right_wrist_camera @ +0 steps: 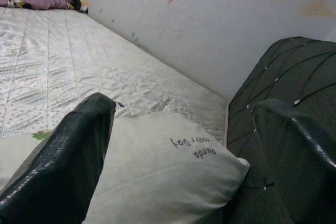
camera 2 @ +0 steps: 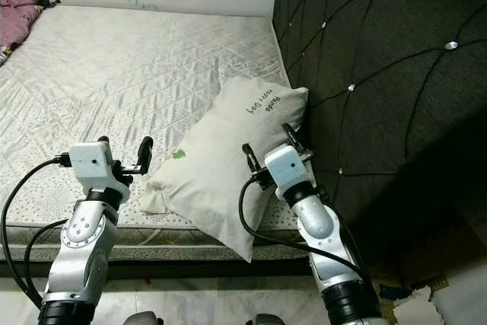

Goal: Clean up the room

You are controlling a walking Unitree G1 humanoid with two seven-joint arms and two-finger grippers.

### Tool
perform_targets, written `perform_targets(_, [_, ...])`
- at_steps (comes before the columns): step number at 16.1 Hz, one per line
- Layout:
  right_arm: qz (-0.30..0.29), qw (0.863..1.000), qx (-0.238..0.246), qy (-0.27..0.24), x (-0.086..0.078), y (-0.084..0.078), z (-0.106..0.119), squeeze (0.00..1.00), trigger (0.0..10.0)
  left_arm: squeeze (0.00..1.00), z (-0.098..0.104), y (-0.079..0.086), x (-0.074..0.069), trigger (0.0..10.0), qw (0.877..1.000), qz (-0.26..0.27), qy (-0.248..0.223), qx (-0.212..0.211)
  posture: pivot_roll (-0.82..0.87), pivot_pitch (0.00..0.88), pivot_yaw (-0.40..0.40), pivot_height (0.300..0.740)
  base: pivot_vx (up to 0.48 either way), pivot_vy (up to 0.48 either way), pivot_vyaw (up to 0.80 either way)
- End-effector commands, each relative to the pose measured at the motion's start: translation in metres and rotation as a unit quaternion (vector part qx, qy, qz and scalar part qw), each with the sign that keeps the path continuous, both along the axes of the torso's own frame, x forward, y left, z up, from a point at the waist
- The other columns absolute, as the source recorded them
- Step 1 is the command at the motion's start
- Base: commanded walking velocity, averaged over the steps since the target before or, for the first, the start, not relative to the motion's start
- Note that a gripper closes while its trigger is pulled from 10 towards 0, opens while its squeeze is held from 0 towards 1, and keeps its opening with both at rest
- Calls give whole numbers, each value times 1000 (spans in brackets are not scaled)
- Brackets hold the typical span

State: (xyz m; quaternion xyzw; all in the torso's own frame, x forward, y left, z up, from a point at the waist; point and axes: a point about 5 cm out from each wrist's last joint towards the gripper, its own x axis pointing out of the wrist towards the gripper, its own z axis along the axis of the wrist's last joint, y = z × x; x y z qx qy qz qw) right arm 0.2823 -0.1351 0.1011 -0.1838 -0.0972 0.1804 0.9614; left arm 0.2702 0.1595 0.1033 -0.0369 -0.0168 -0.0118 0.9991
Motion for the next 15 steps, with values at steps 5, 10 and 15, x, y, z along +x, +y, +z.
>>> perform_targets(5, [11, 1000, -6, -5, 1, 0, 5, 0, 10000, 0, 1, -1, -1, 10000, 1000, 1, 5, -3, -7, 37, -41, 740, 0, 0, 0])
perform_targets(10, [16, 1000, -11, -4, 1, 0, 5, 0, 10000, 0, 1, -2, 0, 10000, 1000, 3, 6, -6, -12, 36, -49, 740, 0, 0, 0])
perform_targets(15, [20, 1000, -11, -3, 2, 0, 5, 0, 10000, 0, 1, -2, 1, 10000, 1000, 4, 7, -9, -14, 33, -50, 732, 0, 0, 0])
